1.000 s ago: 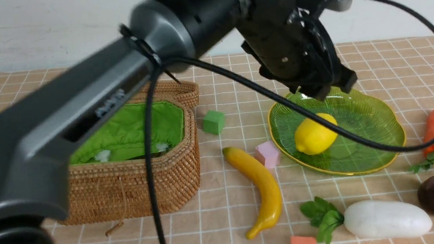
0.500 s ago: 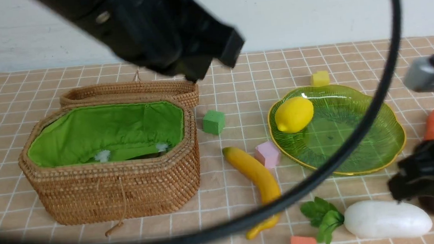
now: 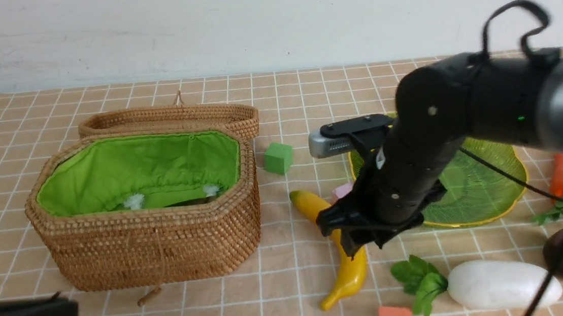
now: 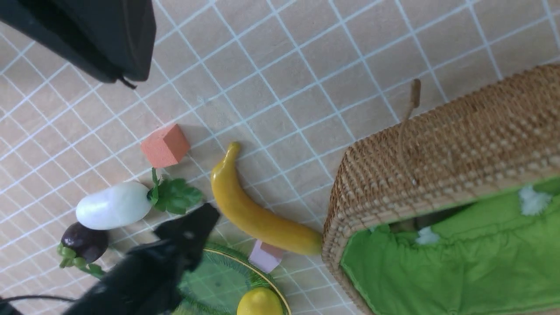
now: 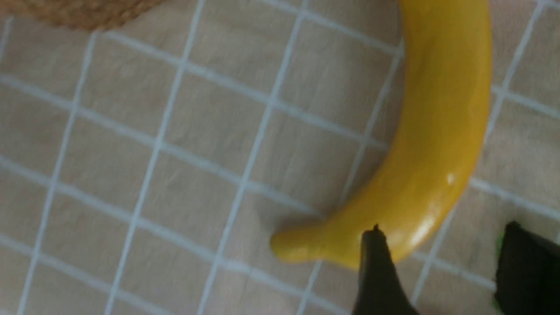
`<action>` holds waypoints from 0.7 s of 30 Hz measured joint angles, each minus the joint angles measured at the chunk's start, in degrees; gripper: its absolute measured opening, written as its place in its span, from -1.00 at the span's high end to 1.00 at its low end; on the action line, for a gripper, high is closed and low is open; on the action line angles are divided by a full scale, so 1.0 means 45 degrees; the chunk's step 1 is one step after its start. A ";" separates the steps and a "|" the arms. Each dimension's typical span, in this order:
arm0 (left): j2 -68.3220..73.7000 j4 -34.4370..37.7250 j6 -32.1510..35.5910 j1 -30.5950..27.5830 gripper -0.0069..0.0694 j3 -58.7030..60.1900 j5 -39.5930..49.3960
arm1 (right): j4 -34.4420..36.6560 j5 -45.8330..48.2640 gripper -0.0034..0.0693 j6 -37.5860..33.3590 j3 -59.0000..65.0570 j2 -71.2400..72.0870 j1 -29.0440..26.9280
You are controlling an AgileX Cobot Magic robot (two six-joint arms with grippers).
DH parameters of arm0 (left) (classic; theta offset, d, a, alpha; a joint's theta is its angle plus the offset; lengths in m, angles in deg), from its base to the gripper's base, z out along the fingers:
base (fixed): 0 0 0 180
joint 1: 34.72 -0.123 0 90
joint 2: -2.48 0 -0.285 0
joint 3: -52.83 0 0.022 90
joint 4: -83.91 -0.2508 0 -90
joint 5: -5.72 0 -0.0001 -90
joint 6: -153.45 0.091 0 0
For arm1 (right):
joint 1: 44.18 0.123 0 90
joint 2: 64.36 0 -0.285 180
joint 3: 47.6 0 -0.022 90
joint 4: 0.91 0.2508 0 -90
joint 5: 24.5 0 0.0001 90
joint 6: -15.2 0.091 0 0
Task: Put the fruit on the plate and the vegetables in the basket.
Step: Use the right arm to grab a banana and put it into the right plate
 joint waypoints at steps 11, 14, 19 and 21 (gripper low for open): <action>-0.0718 -0.0101 -0.0110 0.0000 0.85 0.0547 -0.0138 | -0.0187 -0.0764 -0.01 0.0324 -0.1430 -0.2629 -0.0214; -0.0718 -0.0484 -0.0071 0.0000 0.85 0.0557 -0.0166 | -0.0148 -0.0385 -0.02 0.0324 -0.1398 -0.2418 -0.0189; -0.0718 -0.0707 -0.0071 0.0000 0.85 0.0572 -0.0278 | -0.0223 0.0242 -0.02 0.0362 -0.1344 -0.0452 -0.0328; -0.0718 -0.0801 -0.0071 0.0000 0.85 0.0572 -0.0622 | -0.0372 0.0180 -0.02 0.0645 -0.1397 0.0457 -0.0847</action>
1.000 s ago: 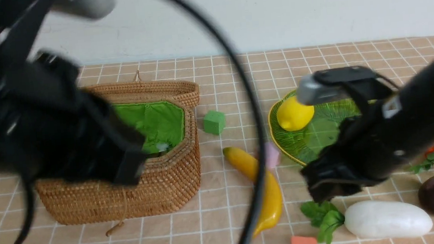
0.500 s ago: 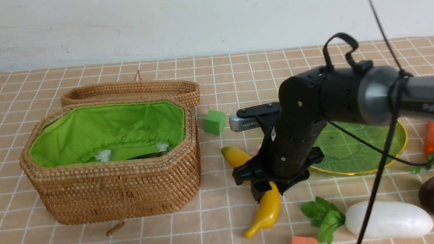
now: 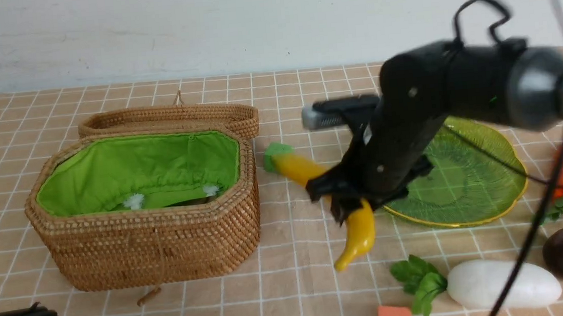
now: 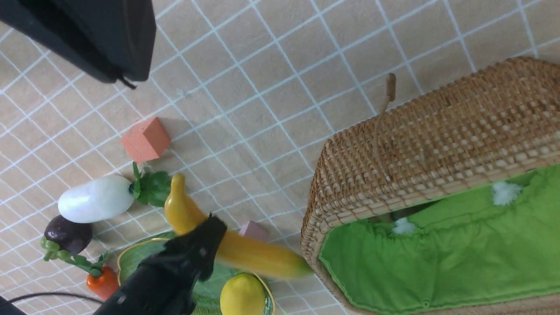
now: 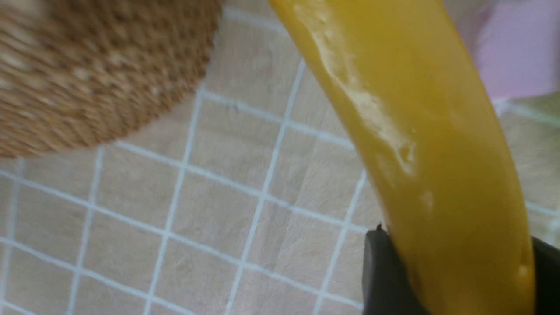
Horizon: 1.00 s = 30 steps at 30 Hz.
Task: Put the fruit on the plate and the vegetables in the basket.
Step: Use the right arm to grab a banana and put it into the right plate, then take a daikon with your right arm and place it on the basket on the left.
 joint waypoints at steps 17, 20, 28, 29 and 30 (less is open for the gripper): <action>0.0065 -0.0253 0.0000 0.0000 0.85 0.0000 -0.0999 | -0.0355 -0.1723 -0.82 0.1168 -0.0091 -0.1873 -0.4668; 0.0065 -0.0253 0.0000 0.0000 0.85 0.0000 -0.0999 | -0.0340 -0.0503 -0.93 0.0256 -0.0387 -0.1426 -0.4668; 0.0065 -0.0256 0.0664 0.0000 0.85 0.0000 -0.0904 | 0.0042 0.2282 -0.28 -0.6604 0.1900 0.2332 -0.4154; 0.0065 -0.0256 0.0924 0.0000 0.85 0.0000 -0.0864 | 0.0535 0.2387 -0.12 -0.8476 0.3166 0.3331 -0.4076; 0.0065 -0.0256 0.1042 0.0000 0.85 0.0000 -0.0864 | 0.0672 0.2266 -0.05 -0.9411 0.3980 0.3758 -0.4076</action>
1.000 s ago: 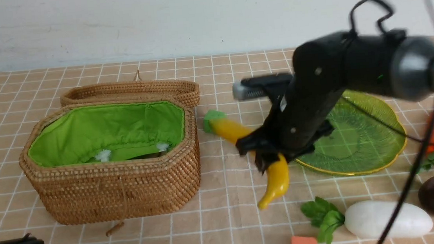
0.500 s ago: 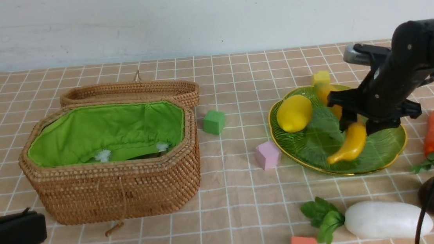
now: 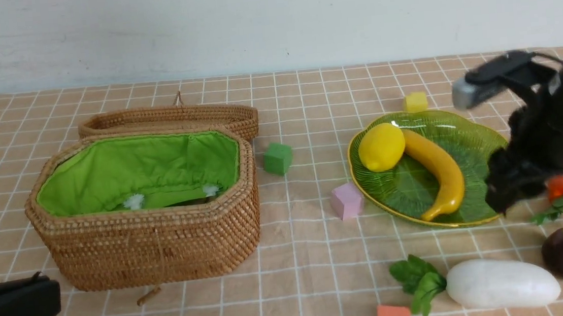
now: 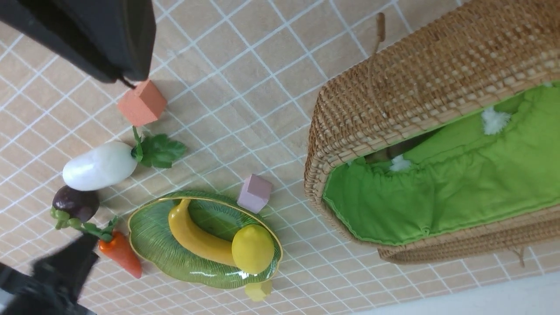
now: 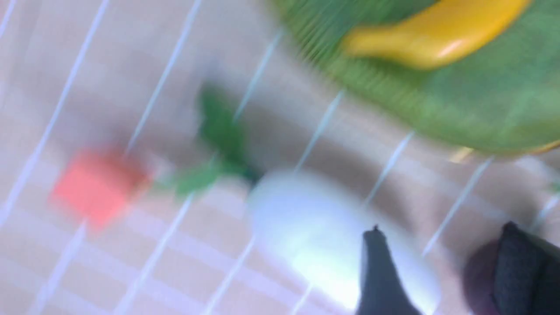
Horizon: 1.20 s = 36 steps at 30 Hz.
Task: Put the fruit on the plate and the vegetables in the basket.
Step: Take a daikon with your right arm and place it on the basket on the left.
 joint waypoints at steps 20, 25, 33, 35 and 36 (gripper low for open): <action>0.0000 0.0012 0.0561 0.0000 0.85 0.0000 0.0411 | 0.0630 -0.5968 -0.72 -0.5007 0.4417 -0.1734 0.0011; 0.0000 -0.0002 0.0535 0.0000 0.85 0.0000 0.0624 | 0.1133 -0.5463 -0.51 -0.4646 0.4443 -0.1432 0.0023; 0.0000 -0.1757 -0.1397 0.0000 0.85 0.0000 0.0632 | 0.3298 -0.2704 -0.51 -0.2242 0.3379 0.1674 0.1680; 0.0000 -0.3334 -0.3146 0.0000 0.85 0.0000 0.0729 | 0.4126 -0.3041 -0.51 -0.2111 0.1752 0.1898 0.3129; 0.0000 -0.3459 -0.3292 0.0000 0.85 0.0000 0.0782 | 0.4188 -0.3097 -0.51 -0.2111 0.1596 0.1886 0.3258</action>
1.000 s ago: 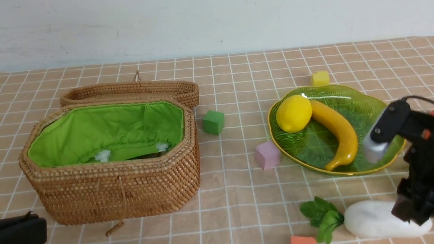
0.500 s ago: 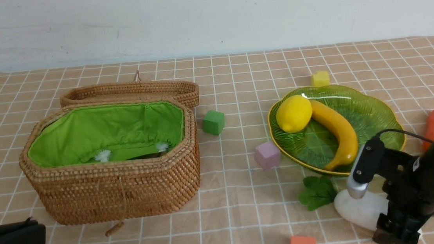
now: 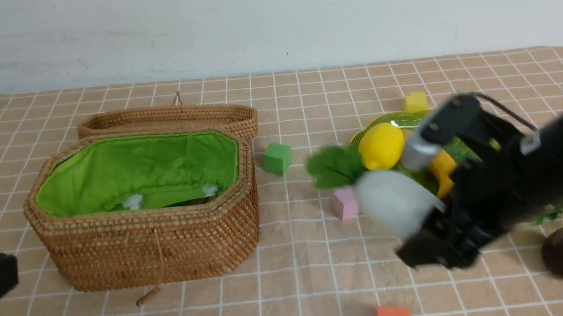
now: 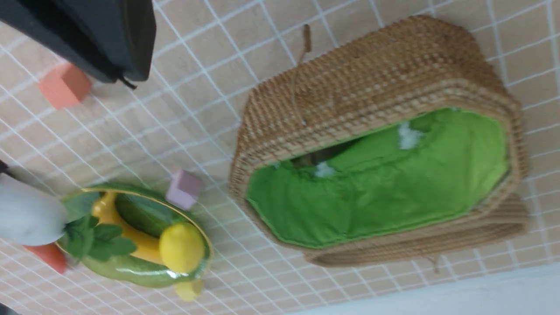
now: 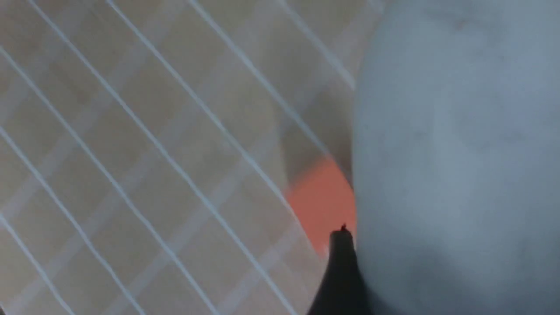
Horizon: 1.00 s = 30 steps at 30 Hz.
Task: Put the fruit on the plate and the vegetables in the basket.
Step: Take a daikon with your right arm and place it on the basket on the left, then use the right arm to grab a mangosteen and put it into the right plate
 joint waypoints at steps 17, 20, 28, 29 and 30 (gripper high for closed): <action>0.0000 -0.2236 -0.2987 0.0000 0.84 0.0000 0.0898 | -0.0895 -0.1086 -0.91 -0.0375 -1.2222 -0.9199 0.3871; 0.0000 -0.2236 -0.2824 0.0000 0.84 0.0000 0.0756 | -0.2402 0.0896 -0.92 0.1146 -1.3164 -0.9088 0.3871; 0.0005 -0.0242 -0.0190 0.0000 0.85 0.0000 -0.0900 | -0.8074 0.5681 -0.01 0.7073 -1.3131 -0.6426 0.3683; 0.0016 0.0379 0.0412 0.0000 0.85 0.0000 -0.1043 | -0.8462 0.5753 0.16 0.7454 -1.2865 -0.6095 0.3554; 0.0016 0.0984 0.1035 0.0000 0.85 0.0000 -0.1114 | -0.8791 0.5766 0.33 0.7950 -1.2445 -0.5678 0.3344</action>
